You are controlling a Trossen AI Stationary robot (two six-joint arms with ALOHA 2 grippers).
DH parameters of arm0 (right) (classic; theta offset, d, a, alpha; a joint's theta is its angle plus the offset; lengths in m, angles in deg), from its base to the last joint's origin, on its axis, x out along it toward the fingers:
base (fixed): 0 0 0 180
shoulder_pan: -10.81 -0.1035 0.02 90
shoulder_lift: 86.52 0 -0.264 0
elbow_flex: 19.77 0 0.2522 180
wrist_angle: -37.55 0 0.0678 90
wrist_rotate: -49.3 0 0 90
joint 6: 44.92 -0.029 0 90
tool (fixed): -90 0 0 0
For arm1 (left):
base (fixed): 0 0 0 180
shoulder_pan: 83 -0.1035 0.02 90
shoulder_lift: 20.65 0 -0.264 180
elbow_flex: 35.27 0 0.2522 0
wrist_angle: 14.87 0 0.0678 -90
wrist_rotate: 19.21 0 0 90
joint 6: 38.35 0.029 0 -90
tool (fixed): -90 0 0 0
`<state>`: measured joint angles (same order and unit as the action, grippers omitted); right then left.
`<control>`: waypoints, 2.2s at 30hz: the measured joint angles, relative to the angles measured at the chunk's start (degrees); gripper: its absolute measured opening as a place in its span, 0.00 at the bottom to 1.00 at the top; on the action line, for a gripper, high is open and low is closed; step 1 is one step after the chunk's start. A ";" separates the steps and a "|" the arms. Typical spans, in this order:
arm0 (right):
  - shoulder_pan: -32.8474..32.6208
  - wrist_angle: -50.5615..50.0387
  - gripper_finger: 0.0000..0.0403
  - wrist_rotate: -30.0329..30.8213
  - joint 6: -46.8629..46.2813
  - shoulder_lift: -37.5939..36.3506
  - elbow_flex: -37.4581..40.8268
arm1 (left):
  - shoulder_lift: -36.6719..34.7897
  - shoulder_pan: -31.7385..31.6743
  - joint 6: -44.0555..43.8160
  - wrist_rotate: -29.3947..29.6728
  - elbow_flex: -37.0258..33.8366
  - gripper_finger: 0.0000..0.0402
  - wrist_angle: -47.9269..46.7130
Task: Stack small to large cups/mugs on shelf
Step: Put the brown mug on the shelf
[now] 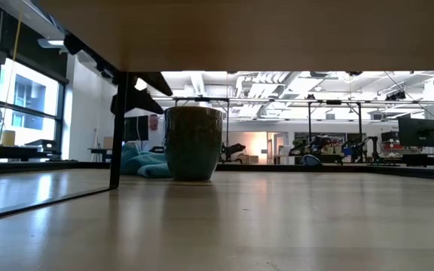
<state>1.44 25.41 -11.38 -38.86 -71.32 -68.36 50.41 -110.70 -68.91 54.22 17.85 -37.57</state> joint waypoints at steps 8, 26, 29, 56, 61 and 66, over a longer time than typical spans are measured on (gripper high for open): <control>0.00 -5.83 0.16 0.13 -6.58 0.37 0.13 | 0.36 -0.04 8.71 2.04 0.02 0.54 9.40; 0.00 -8.23 0.16 0.92 -11.80 0.48 0.13 | 9.22 -0.07 64.16 13.30 21.82 0.54 -20.60; 0.01 -9.70 0.16 1.05 -13.63 0.48 0.13 | 13.48 -0.09 70.39 16.35 25.72 0.54 -24.63; 0.00 -17.28 0.16 -0.83 -19.08 0.55 0.13 | 20.25 -0.02 113.22 16.40 32.00 0.54 -29.49; 0.00 -17.30 0.16 -0.81 -19.08 0.52 0.13 | 22.12 0.79 114.98 16.10 31.94 0.54 -29.43; 0.00 -17.33 0.16 -0.81 -19.34 0.55 0.13 | 24.65 2.77 115.36 16.92 32.01 0.54 -27.13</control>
<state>1.44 8.08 -12.19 -58.20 -70.77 -68.23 75.06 -107.93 46.45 71.14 49.86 -64.70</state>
